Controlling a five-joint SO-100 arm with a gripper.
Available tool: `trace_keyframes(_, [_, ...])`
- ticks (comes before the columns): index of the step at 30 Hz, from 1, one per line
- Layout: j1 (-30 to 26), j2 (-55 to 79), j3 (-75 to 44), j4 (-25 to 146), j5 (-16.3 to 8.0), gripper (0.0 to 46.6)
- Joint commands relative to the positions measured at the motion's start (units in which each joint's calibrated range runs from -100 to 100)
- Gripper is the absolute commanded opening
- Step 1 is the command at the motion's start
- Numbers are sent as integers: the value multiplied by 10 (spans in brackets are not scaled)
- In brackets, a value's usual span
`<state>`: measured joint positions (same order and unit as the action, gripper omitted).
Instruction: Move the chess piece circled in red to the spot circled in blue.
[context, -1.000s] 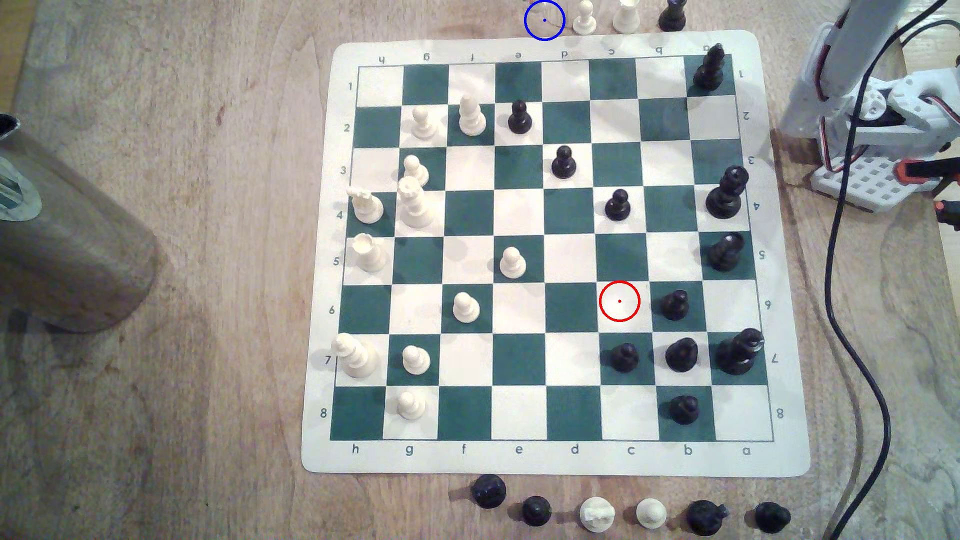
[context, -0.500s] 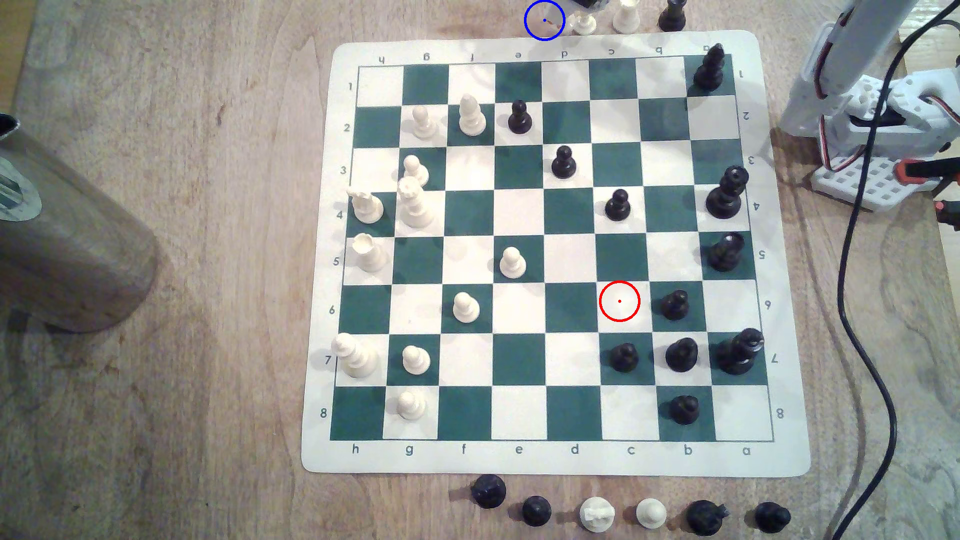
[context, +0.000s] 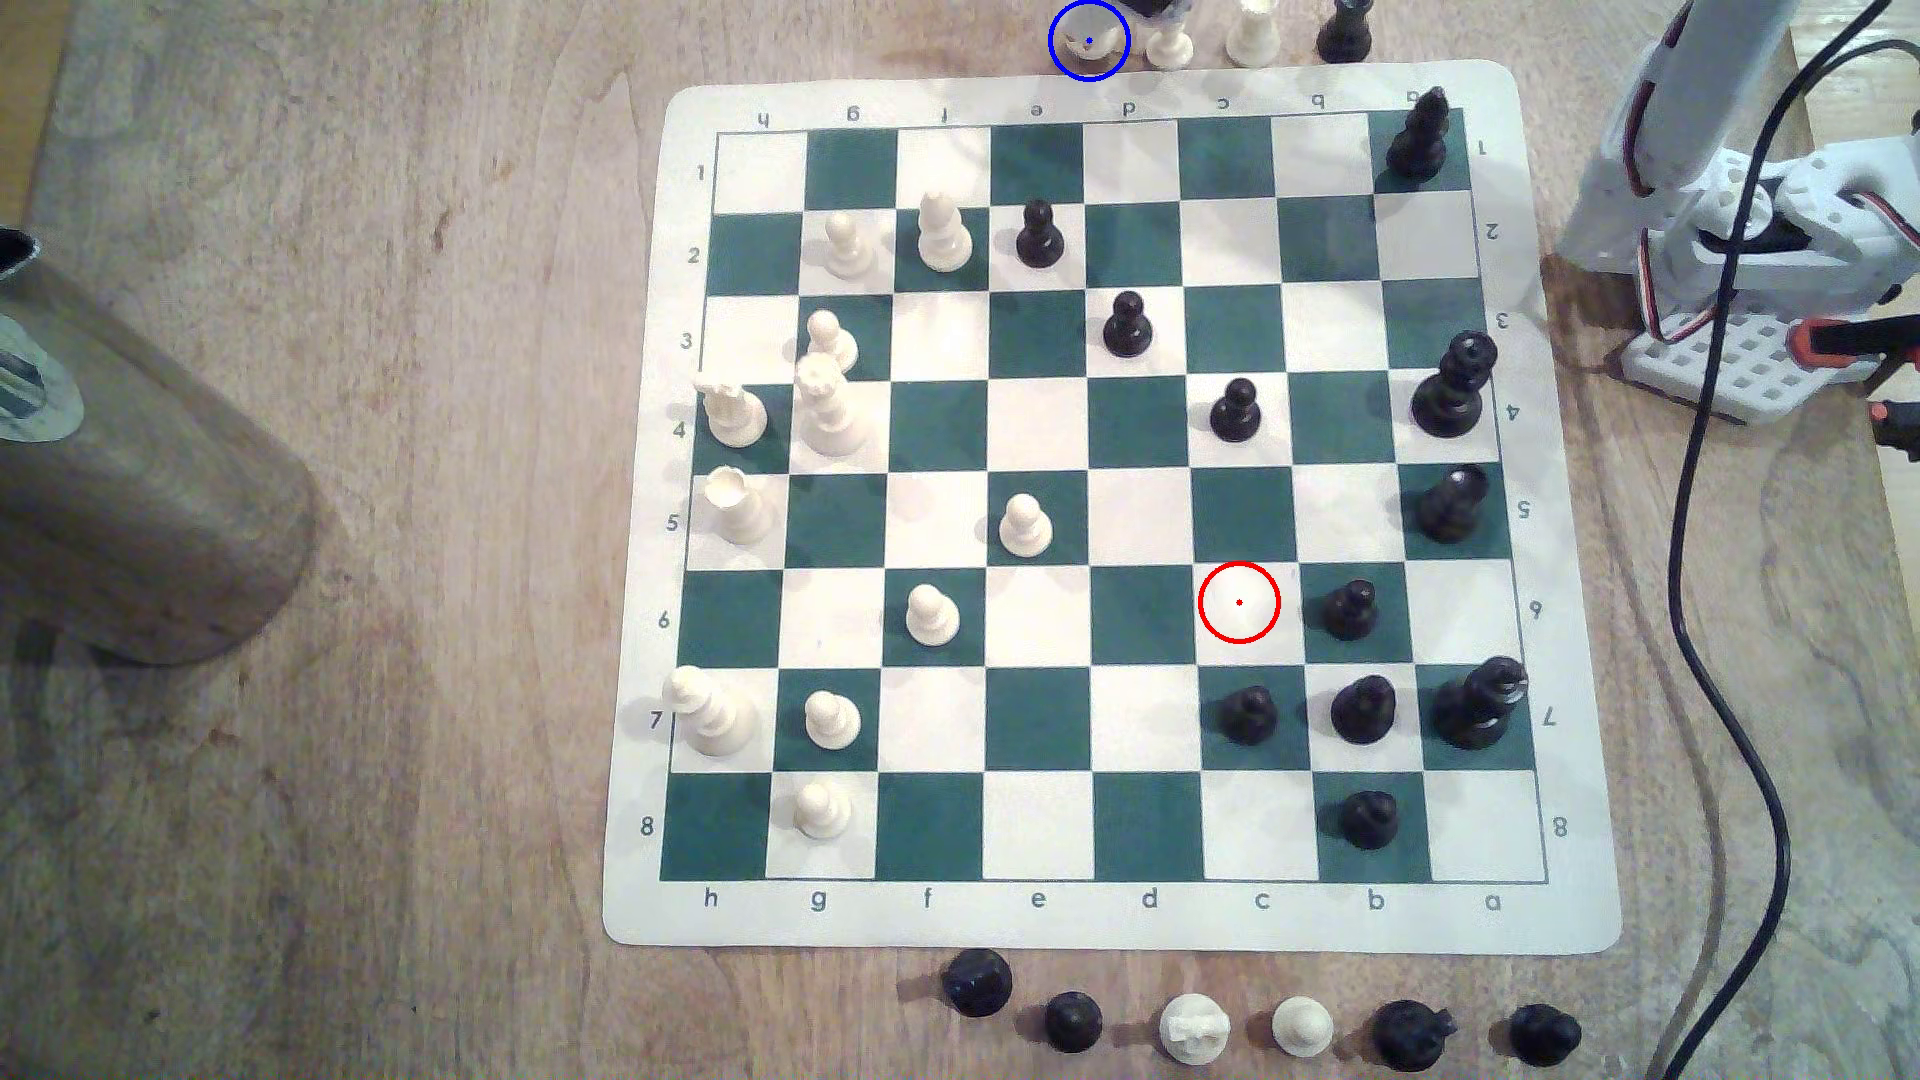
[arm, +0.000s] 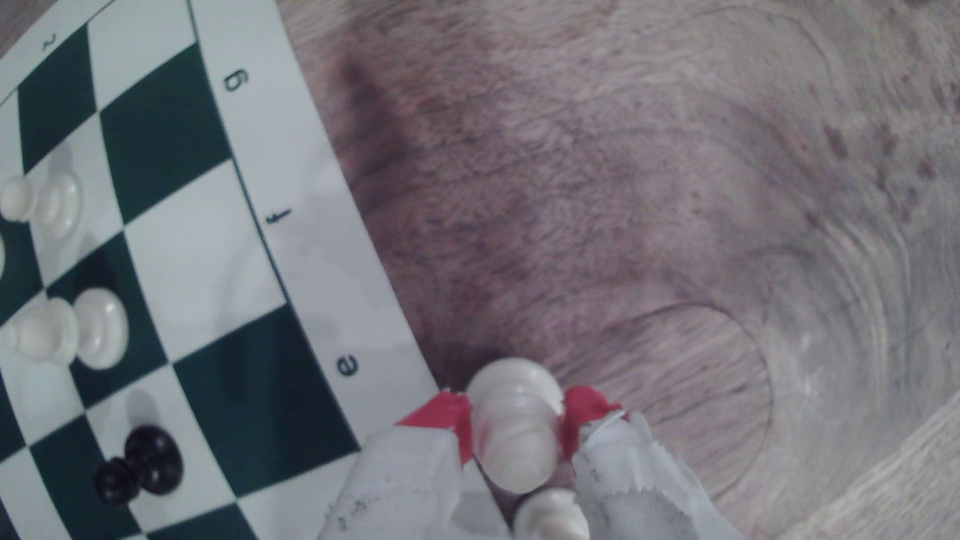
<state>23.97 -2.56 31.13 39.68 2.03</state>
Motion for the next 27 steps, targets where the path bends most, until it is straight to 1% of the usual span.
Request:
trace_keyframes(1, [0, -7, -19, -12, 1, 13])
trace_keyframes(12, [-7, 27, -15, -49, -1, 20])
trace_keyframes(13, [-7, 28, -15, -49, -1, 40])
trace_keyframes(14, [-5, 28, -14, -49, 0, 94])
trace_keyframes(16, [-2, 26, -11, -49, 1, 135])
trace_keyframes(21, [2, -1, 11, -53, 2, 186])
trace_keyframes(24, [2, -44, 40, -53, 2, 209])
trace_keyframes(27, [3, -75, 53, -51, 3, 219])
